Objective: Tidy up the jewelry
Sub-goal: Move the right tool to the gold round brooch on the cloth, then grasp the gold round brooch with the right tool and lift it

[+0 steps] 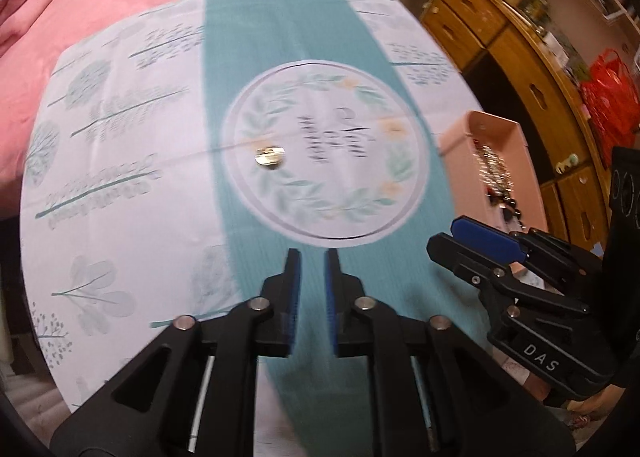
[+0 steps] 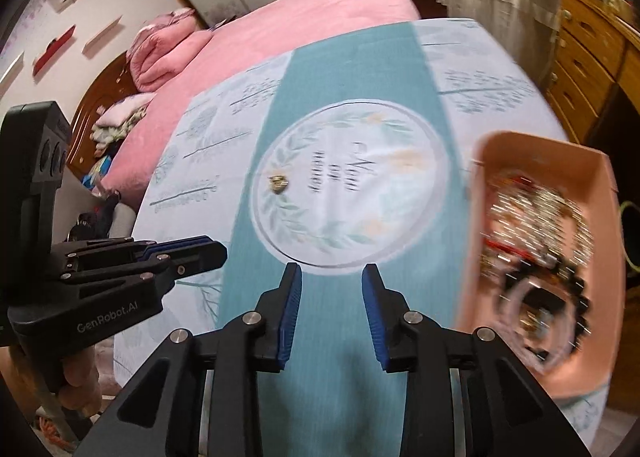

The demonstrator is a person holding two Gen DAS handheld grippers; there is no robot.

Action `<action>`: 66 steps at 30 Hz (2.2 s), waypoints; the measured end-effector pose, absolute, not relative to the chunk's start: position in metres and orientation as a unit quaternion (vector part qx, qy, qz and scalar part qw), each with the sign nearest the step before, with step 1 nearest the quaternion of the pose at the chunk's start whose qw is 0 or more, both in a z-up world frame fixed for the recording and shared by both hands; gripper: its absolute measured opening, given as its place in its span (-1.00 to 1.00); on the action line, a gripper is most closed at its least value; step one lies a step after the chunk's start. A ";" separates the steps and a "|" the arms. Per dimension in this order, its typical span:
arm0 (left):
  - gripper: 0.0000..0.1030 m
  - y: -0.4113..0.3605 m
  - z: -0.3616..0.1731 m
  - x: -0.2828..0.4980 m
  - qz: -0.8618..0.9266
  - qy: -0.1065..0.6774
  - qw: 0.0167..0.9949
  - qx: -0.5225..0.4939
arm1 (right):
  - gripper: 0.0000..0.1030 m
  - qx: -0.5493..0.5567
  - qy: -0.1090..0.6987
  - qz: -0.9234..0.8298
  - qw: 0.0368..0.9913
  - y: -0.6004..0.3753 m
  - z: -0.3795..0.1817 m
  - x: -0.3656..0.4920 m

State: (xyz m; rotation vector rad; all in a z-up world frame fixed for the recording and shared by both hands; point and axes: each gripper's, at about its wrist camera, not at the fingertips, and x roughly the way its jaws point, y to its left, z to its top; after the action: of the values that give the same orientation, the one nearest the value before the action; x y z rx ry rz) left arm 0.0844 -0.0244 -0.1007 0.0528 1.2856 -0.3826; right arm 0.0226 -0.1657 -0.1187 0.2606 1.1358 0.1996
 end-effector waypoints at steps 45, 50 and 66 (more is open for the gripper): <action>-0.15 0.111 -0.144 0.149 -0.085 0.607 0.787 -0.066 | -0.63 -0.058 0.517 0.075 0.851 -0.026 -0.192 0.151; -0.15 0.107 -0.143 0.145 -0.086 0.609 0.786 -0.061 | -0.63 -0.044 0.523 0.078 0.848 -0.030 -0.190 0.149; -0.14 0.040 -0.132 0.105 -0.129 0.620 0.773 -0.020 | -0.63 -0.024 0.531 0.103 0.841 -0.057 -0.143 0.038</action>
State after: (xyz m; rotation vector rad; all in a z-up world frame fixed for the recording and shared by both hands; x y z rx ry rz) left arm 0.1054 0.0405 -0.1322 -0.0423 1.3435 -0.2793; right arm 0.0376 -0.0569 -0.1427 -0.0509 1.1215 0.2183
